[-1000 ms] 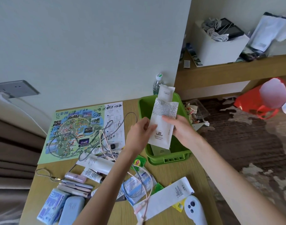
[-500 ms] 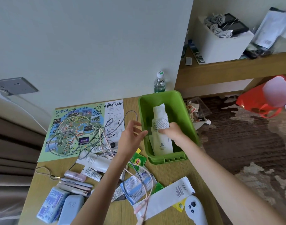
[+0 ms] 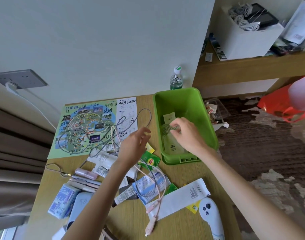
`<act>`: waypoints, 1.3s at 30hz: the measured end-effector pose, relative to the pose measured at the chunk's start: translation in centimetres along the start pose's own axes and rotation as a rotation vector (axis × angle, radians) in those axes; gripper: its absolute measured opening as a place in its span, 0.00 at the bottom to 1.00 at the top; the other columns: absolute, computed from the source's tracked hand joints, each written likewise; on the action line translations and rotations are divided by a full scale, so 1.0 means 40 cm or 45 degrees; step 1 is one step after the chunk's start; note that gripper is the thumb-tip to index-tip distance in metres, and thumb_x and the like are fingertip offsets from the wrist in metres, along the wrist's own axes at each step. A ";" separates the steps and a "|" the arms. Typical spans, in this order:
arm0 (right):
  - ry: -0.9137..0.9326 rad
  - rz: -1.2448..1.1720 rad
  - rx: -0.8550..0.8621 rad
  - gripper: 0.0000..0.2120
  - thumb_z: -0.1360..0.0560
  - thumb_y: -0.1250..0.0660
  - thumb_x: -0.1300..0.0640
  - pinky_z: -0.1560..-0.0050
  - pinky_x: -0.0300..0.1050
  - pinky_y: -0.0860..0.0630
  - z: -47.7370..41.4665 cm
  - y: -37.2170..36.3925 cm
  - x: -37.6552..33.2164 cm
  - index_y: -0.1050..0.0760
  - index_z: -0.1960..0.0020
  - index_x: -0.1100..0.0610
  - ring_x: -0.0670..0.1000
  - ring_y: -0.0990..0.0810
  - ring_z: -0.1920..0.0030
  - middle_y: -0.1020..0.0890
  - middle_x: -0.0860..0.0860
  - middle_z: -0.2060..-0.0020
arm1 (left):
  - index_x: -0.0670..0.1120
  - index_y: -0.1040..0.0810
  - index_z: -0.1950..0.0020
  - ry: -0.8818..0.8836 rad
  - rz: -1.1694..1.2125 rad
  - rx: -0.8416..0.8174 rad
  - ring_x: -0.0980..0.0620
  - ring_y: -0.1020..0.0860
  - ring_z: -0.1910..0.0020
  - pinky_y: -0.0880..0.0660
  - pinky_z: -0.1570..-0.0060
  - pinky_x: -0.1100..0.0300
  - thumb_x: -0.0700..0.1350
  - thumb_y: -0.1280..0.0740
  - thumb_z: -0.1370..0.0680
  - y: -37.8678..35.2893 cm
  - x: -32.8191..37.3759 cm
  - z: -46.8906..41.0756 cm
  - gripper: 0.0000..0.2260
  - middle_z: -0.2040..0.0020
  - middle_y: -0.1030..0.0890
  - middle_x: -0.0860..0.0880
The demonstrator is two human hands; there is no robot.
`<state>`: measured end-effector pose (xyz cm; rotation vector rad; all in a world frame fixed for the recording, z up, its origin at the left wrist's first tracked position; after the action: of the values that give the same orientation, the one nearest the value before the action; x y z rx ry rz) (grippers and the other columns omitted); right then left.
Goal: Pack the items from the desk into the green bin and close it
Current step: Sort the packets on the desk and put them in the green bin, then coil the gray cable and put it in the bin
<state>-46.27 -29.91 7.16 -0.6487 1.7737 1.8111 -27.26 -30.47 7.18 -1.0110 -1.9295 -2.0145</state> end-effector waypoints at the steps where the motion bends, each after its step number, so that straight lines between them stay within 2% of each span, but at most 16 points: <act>1: 0.108 -0.058 0.083 0.09 0.23 0.32 0.59 0.53 0.44 0.20 0.029 0.017 -0.030 0.24 0.44 0.57 0.45 0.20 0.55 0.21 0.49 0.47 | 0.48 0.23 0.43 -0.051 -0.068 -0.007 0.54 0.20 0.55 0.20 0.60 0.54 0.44 0.38 0.19 0.008 -0.014 0.019 0.07 0.52 0.17 0.52; 4: 0.309 -0.110 0.178 0.05 0.24 0.32 0.61 0.63 0.40 0.21 0.117 0.022 -0.099 0.24 0.48 0.58 0.42 0.23 0.61 0.23 0.46 0.55 | 0.46 0.21 0.45 -0.137 -0.155 0.066 0.53 0.21 0.52 0.21 0.59 0.58 0.35 0.35 0.22 0.036 -0.051 0.084 0.10 0.51 0.19 0.51; 7: 0.389 -0.083 0.121 0.05 0.25 0.32 0.62 0.68 0.37 0.23 0.183 -0.029 -0.148 0.24 0.49 0.60 0.43 0.24 0.64 0.22 0.48 0.56 | 0.46 0.21 0.44 -0.139 -0.246 0.107 0.49 0.22 0.48 0.25 0.57 0.59 0.33 0.33 0.25 0.049 -0.084 0.138 0.13 0.47 0.20 0.50; 10: 0.454 -0.004 0.022 0.05 0.25 0.31 0.62 0.72 0.30 0.31 0.230 -0.110 -0.177 0.24 0.50 0.59 0.41 0.27 0.68 0.22 0.48 0.57 | 0.48 0.23 0.36 -0.083 -0.385 -0.082 0.48 0.26 0.39 0.27 0.42 0.51 0.40 0.32 0.24 0.020 -0.124 0.164 0.16 0.39 0.22 0.50; 13: 0.367 0.139 -0.104 0.06 0.22 0.34 0.56 0.74 0.31 0.35 0.245 -0.201 -0.168 0.27 0.47 0.57 0.45 0.24 0.69 0.21 0.47 0.55 | 0.51 0.25 0.34 -0.045 -0.471 -0.190 0.50 0.28 0.36 0.33 0.38 0.54 0.48 0.35 0.20 -0.002 -0.151 0.168 0.15 0.37 0.23 0.52; 15: 0.218 0.225 -0.200 0.10 0.22 0.35 0.53 0.73 0.36 0.33 0.243 -0.251 -0.148 0.29 0.45 0.56 0.47 0.25 0.69 0.21 0.49 0.58 | 0.50 0.22 0.38 -0.083 -0.496 -0.179 0.50 0.26 0.39 0.34 0.39 0.56 0.48 0.36 0.20 -0.001 -0.150 0.161 0.11 0.40 0.21 0.52; 17: 0.101 0.260 -0.308 0.08 0.21 0.35 0.53 0.71 0.43 0.31 0.240 -0.284 -0.137 0.29 0.47 0.57 0.50 0.25 0.68 0.20 0.51 0.61 | 0.48 0.19 0.43 -0.117 -0.481 -0.144 0.50 0.24 0.42 0.32 0.40 0.55 0.47 0.35 0.20 0.014 -0.140 0.154 0.09 0.44 0.19 0.51; 19: 0.022 0.201 -0.332 0.08 0.20 0.38 0.54 0.68 0.47 0.29 0.233 -0.289 -0.133 0.26 0.53 0.59 0.54 0.23 0.67 0.20 0.53 0.65 | 0.46 0.18 0.47 -0.166 -0.447 -0.075 0.48 0.22 0.47 0.30 0.42 0.52 0.45 0.34 0.21 0.045 -0.124 0.149 0.07 0.49 0.18 0.50; 21: -0.009 0.079 -0.276 0.14 0.20 0.38 0.54 0.71 0.46 0.33 0.221 -0.264 -0.139 0.27 0.61 0.61 0.54 0.27 0.71 0.25 0.53 0.71 | 0.45 0.17 0.49 -0.201 -0.383 0.031 0.48 0.20 0.51 0.27 0.44 0.51 0.43 0.33 0.21 0.093 -0.106 0.148 0.06 0.53 0.16 0.50; 23: 0.010 -0.052 -0.228 0.17 0.20 0.37 0.53 0.74 0.44 0.36 0.204 -0.222 -0.168 0.28 0.64 0.62 0.50 0.32 0.75 0.24 0.54 0.72 | 0.44 0.17 0.48 -0.211 -0.336 0.105 0.48 0.19 0.53 0.27 0.44 0.51 0.43 0.34 0.21 0.147 -0.087 0.148 0.07 0.53 0.16 0.50; 26: 0.073 -0.325 -0.183 0.14 0.21 0.36 0.54 0.77 0.34 0.35 0.172 -0.148 -0.229 0.23 0.63 0.58 0.41 0.29 0.78 0.18 0.56 0.67 | 0.42 0.18 0.48 -0.222 -0.227 0.174 0.48 0.19 0.55 0.24 0.46 0.48 0.39 0.35 0.20 0.226 -0.053 0.132 0.07 0.54 0.16 0.49; 27: 0.096 -0.407 -0.153 0.13 0.21 0.35 0.55 0.78 0.35 0.34 0.162 -0.120 -0.251 0.24 0.64 0.53 0.41 0.28 0.78 0.17 0.55 0.66 | 0.41 0.18 0.48 -0.224 -0.167 0.198 0.48 0.19 0.57 0.22 0.50 0.47 0.39 0.36 0.20 0.256 -0.038 0.125 0.07 0.55 0.17 0.48; 29: 0.134 -0.523 -0.088 0.14 0.20 0.36 0.56 0.74 0.44 0.28 0.138 -0.065 -0.290 0.24 0.65 0.49 0.47 0.25 0.74 0.18 0.53 0.68 | 0.43 0.19 0.48 -0.220 -0.070 0.252 0.50 0.19 0.60 0.21 0.58 0.50 0.40 0.37 0.19 0.322 -0.007 0.107 0.07 0.57 0.17 0.49; 30: 0.146 -0.574 -0.057 0.13 0.20 0.36 0.56 0.72 0.46 0.26 0.125 -0.038 -0.309 0.22 0.63 0.51 0.48 0.24 0.73 0.18 0.52 0.69 | 0.45 0.19 0.48 -0.215 -0.039 0.280 0.52 0.19 0.61 0.21 0.60 0.52 0.41 0.37 0.19 0.357 0.009 0.098 0.07 0.59 0.17 0.50; 34: 0.209 -0.748 0.039 0.12 0.19 0.38 0.59 0.72 0.37 0.27 0.076 0.071 -0.392 0.20 0.57 0.59 0.45 0.25 0.73 0.20 0.51 0.70 | 0.46 0.19 0.50 -0.186 0.207 0.339 0.56 0.22 0.67 0.24 0.61 0.59 0.45 0.36 0.19 0.468 0.057 0.069 0.06 0.67 0.21 0.52; 39: 0.322 -0.928 0.141 0.14 0.18 0.41 0.61 0.72 0.37 0.27 0.048 0.227 -0.505 0.21 0.53 0.68 0.48 0.25 0.73 0.21 0.56 0.68 | 0.47 0.20 0.49 -0.147 0.410 0.352 0.58 0.25 0.68 0.27 0.62 0.67 0.45 0.39 0.18 0.532 0.058 0.066 0.08 0.68 0.25 0.53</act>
<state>-37.08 -28.72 27.36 -1.3158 1.4821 1.1619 -16.21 -30.36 25.72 -1.2887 -1.8862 -1.5012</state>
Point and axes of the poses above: each hand's wrist, its own z-axis away from the middle knuckle, its own y-axis out of the back of the hand, x = y × z, the point moved 7 cm from there along -z, towards the middle knuckle
